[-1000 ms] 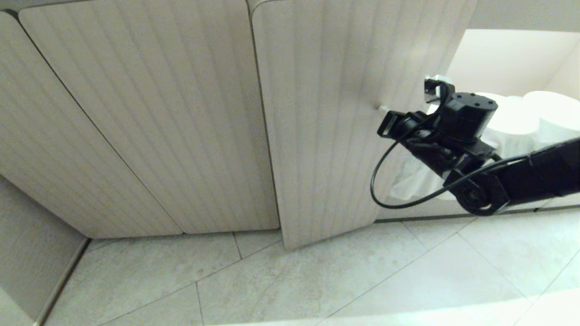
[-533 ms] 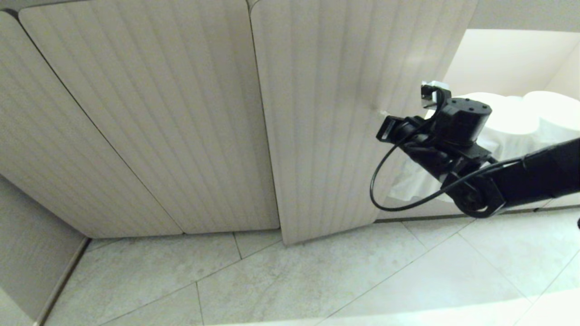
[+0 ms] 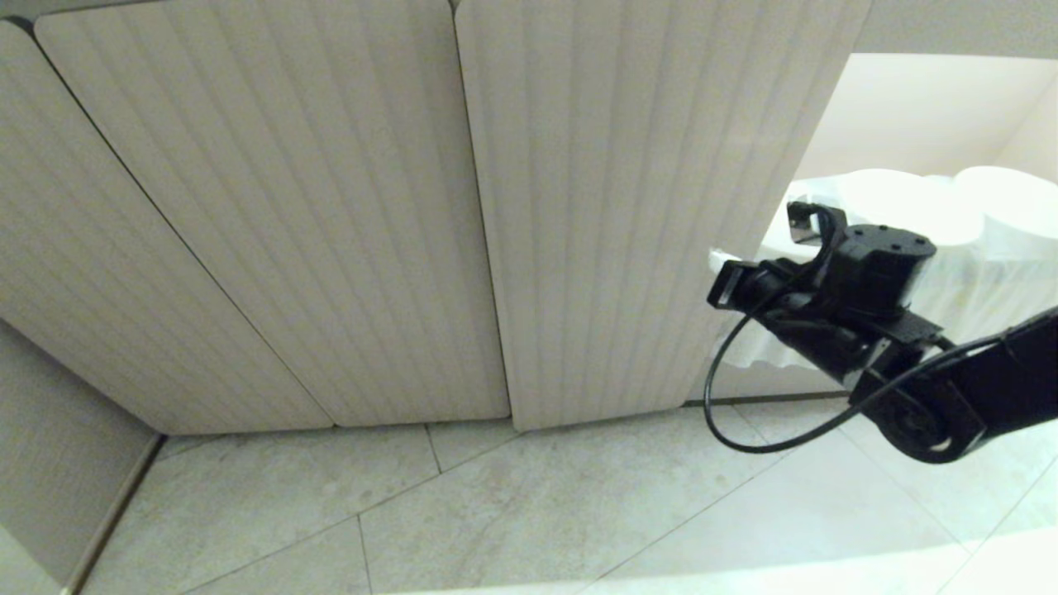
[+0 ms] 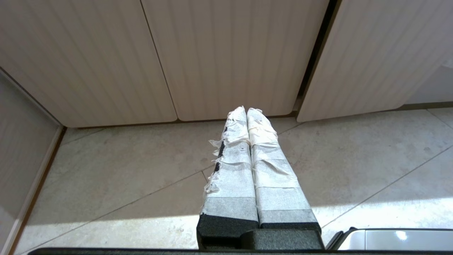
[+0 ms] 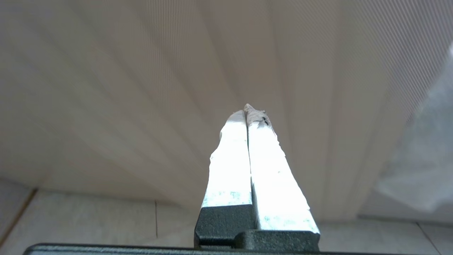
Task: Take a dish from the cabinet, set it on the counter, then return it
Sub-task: Close the cabinet door
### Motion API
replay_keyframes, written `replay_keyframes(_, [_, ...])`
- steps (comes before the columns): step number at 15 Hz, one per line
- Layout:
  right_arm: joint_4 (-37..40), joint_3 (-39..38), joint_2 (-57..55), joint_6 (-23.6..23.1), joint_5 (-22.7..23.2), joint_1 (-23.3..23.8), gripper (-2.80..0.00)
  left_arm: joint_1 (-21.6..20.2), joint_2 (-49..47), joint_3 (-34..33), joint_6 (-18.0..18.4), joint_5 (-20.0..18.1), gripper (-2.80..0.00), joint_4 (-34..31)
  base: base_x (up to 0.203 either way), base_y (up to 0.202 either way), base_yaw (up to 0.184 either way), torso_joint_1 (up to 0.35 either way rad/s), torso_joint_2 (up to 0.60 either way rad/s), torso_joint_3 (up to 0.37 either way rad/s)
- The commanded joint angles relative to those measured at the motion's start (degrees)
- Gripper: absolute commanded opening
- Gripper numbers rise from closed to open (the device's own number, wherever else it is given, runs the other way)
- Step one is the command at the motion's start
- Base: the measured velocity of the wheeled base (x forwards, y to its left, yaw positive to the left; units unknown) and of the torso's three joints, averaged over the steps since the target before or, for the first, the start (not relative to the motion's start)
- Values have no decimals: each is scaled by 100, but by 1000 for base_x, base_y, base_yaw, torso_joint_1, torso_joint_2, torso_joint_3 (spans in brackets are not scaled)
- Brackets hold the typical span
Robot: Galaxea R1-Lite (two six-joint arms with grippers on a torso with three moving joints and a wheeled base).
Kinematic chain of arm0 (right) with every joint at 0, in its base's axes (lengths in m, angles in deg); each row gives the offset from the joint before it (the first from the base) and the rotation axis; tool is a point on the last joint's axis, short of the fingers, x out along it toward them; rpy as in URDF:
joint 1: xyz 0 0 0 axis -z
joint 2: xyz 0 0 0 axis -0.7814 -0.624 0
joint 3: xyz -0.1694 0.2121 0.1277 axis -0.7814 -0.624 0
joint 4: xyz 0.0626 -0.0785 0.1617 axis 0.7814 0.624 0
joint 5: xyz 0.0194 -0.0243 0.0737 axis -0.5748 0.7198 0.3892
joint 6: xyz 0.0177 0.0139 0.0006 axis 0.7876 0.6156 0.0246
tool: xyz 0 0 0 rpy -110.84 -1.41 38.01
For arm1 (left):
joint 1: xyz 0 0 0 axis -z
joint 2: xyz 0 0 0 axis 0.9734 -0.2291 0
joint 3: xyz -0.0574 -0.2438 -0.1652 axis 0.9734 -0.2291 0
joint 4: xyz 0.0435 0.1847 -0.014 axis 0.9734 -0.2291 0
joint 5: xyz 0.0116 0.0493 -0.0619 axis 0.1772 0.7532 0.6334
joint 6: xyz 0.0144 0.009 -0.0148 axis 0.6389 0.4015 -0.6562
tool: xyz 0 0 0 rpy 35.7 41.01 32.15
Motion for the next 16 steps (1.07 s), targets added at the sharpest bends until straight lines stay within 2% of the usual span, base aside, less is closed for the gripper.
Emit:
replay_keyframes(1, [-149,-523,338,-8,5,-4,-280,0,2,0,-2,0,-280,4,0,0,0,0,0,0])
replay_keyframes(7, [-519,-1979,1240,-34,6,-12,-280,0,2,0,-2,0,-280,4,0,0,0,0,0,0])
replay_keyframes(10, [-530,-2553,1753,-253,-44,-5,-280,0,2,0,-2,0,-280,4,0,0,0,0,0,0])
replay_keyframes(13, [-537,-3289,2381,-474,-305,-4,-280,0,2,0,-2,0,-280,4,0,0,0,0,0,0])
replay_keyframes(16, [-531,-3984,2931,-628,-834,-4,-280,0,2,0,-2,2,-280,4,0,0,0,0,0,0])
